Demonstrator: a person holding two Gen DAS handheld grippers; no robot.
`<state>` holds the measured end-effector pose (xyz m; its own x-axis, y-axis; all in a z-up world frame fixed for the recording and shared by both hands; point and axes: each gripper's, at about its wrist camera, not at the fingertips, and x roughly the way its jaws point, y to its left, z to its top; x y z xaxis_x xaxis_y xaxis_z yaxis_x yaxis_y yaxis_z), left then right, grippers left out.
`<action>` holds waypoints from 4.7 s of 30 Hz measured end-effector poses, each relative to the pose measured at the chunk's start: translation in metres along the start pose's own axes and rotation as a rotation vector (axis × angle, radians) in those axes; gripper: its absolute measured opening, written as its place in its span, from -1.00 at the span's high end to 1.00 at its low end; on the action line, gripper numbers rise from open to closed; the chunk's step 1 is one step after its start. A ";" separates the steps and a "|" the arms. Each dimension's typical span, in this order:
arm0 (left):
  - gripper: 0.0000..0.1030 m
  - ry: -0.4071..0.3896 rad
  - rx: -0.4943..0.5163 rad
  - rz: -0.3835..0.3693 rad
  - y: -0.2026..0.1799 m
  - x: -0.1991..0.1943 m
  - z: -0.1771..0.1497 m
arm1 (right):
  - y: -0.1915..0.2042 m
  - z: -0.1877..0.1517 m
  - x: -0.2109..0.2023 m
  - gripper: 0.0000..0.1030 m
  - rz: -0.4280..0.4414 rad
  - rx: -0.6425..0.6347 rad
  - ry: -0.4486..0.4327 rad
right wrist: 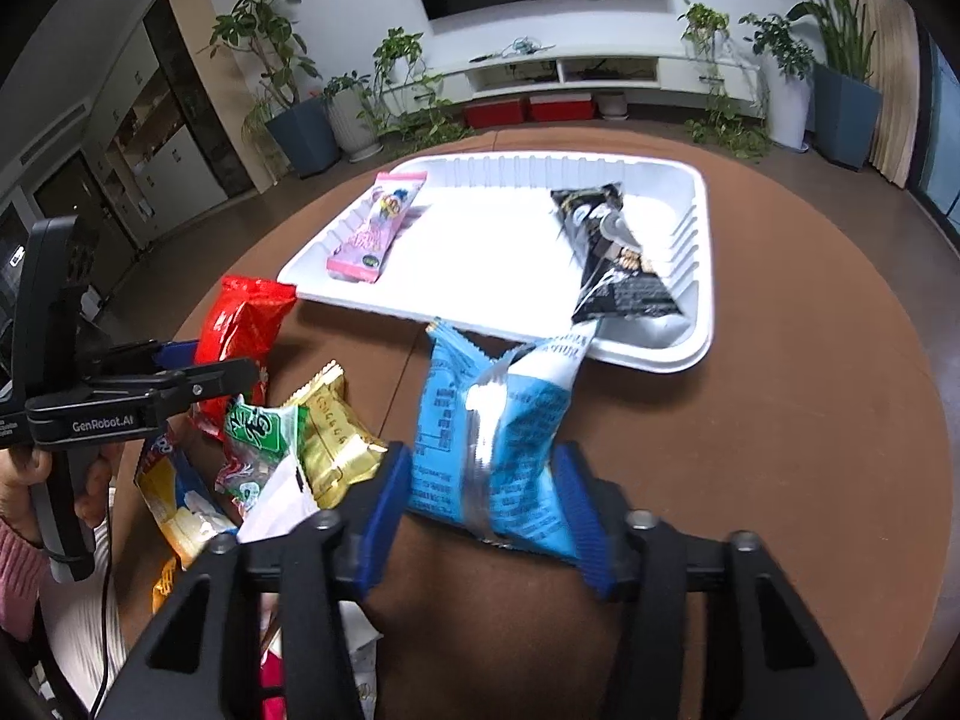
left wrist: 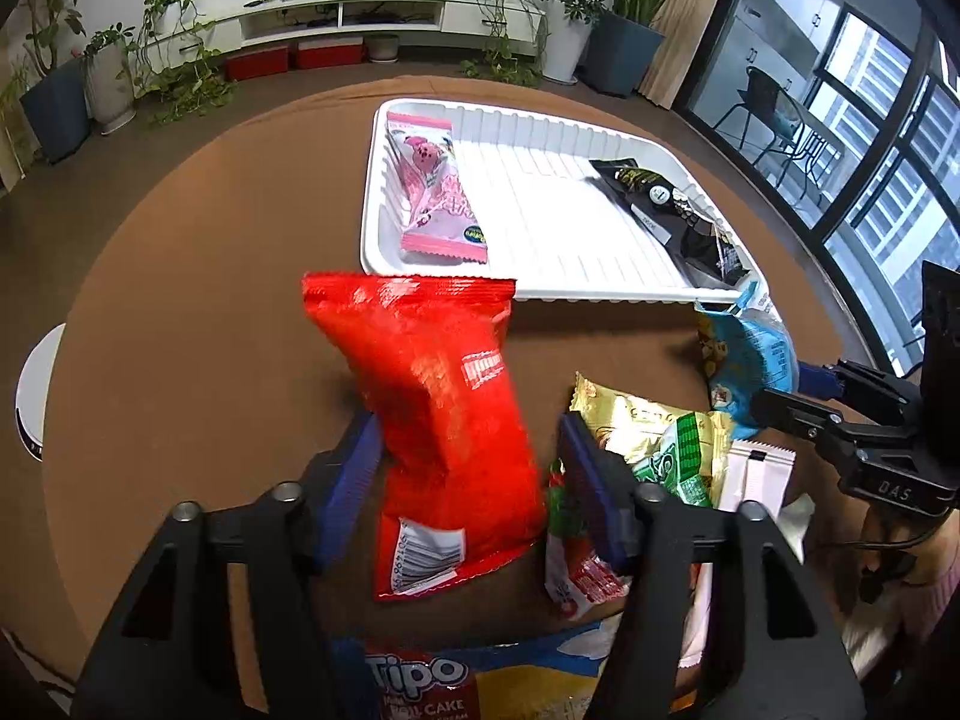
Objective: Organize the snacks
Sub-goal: 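Grasp the red chip bag with the left tool while the right tool grasps the blue chip bag, then carry both chip bags over the tray and release them inside, then withdraw both tools from the tray back toward the snack pile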
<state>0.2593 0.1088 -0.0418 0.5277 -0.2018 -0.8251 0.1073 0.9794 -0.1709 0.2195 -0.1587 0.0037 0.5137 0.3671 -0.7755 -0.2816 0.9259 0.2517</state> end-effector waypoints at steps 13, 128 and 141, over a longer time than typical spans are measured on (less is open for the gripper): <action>0.52 0.000 -0.074 -0.096 0.018 -0.001 -0.003 | -0.024 0.002 -0.013 0.37 0.140 0.136 -0.025; 0.08 -0.059 0.229 -0.037 -0.046 -0.145 -0.112 | 0.065 -0.110 -0.090 -0.07 0.061 -0.042 0.036; 0.03 -0.023 0.329 -0.016 -0.048 -0.133 -0.125 | 0.084 -0.121 -0.059 -0.04 0.011 -0.119 0.118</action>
<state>0.0784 0.0883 0.0090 0.5423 -0.2203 -0.8108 0.3800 0.9250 0.0028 0.0676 -0.1135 0.0003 0.4130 0.3572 -0.8378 -0.3843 0.9023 0.1952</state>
